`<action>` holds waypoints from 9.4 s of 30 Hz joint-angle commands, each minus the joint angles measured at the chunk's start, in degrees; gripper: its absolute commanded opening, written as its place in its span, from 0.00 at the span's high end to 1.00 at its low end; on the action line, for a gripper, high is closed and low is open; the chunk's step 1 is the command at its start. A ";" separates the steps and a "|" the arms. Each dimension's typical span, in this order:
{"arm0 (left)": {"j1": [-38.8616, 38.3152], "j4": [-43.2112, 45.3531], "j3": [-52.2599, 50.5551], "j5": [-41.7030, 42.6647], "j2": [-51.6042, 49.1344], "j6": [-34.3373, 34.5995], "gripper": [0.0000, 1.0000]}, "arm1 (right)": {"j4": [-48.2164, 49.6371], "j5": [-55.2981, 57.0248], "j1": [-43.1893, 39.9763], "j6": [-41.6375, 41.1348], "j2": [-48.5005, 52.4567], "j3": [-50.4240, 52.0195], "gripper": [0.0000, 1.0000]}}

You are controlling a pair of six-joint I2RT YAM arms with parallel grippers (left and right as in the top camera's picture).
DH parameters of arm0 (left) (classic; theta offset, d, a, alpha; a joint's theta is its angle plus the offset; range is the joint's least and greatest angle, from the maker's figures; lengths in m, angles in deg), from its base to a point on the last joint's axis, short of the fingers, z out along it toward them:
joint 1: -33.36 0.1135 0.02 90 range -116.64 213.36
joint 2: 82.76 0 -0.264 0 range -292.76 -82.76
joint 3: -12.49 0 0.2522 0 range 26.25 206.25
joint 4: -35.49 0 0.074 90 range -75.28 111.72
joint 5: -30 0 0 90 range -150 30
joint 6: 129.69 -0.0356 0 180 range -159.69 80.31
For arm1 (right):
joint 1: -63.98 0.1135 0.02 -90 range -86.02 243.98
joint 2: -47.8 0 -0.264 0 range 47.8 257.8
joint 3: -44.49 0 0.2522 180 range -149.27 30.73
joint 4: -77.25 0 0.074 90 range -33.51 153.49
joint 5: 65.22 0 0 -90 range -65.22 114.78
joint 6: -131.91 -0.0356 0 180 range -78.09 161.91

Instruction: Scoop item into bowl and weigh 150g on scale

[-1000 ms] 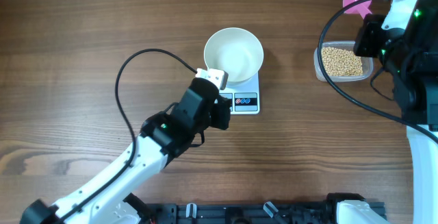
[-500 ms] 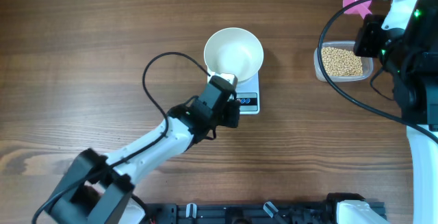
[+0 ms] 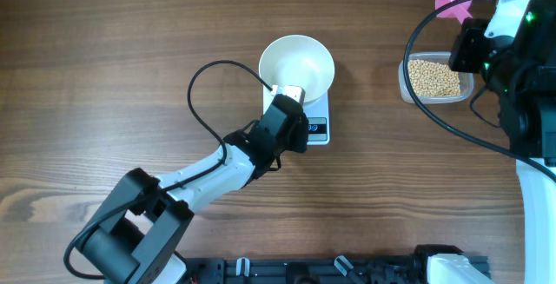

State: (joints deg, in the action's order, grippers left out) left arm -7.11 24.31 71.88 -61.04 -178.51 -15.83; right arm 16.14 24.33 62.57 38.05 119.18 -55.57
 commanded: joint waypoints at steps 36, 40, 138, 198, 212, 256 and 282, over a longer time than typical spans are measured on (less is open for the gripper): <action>-0.37 2.82 0.02 1.60 -5.53 -0.90 0.96 | -0.52 -0.96 -0.17 -0.63 0.52 -0.96 0.96; -0.68 2.82 0.02 2.10 -5.53 -0.90 0.96 | -0.55 -0.96 -0.17 -0.61 0.52 -0.96 0.96; 25.40 -41.18 0.02 -23.04 52.39 -0.92 0.00 | -7.87 -2.71 -0.17 -0.66 0.52 -0.96 0.96; 26.40 -43.60 0.02 -23.04 33.86 -0.92 0.00 | -6.97 -1.68 -0.17 -23.12 1.07 -0.96 0.96; 26.40 -43.60 0.02 -23.04 33.86 -0.92 0.00 | -1.18 7.52 -0.17 -19.65 1.11 -0.96 0.96; 26.40 -43.60 0.02 -23.04 33.86 -1.11 0.00 | -10.10 5.97 -0.17 -9.60 5.27 -0.28 0.96; 26.40 -43.60 0.02 -23.04 33.86 -1.11 0.00 | -4.81 5.99 -0.17 5.40 6.08 -0.26 0.96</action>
State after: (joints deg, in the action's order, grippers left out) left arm 18.88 -19.27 72.16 -82.90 -144.43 -16.53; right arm 9.71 30.59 62.57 40.50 125.52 -55.55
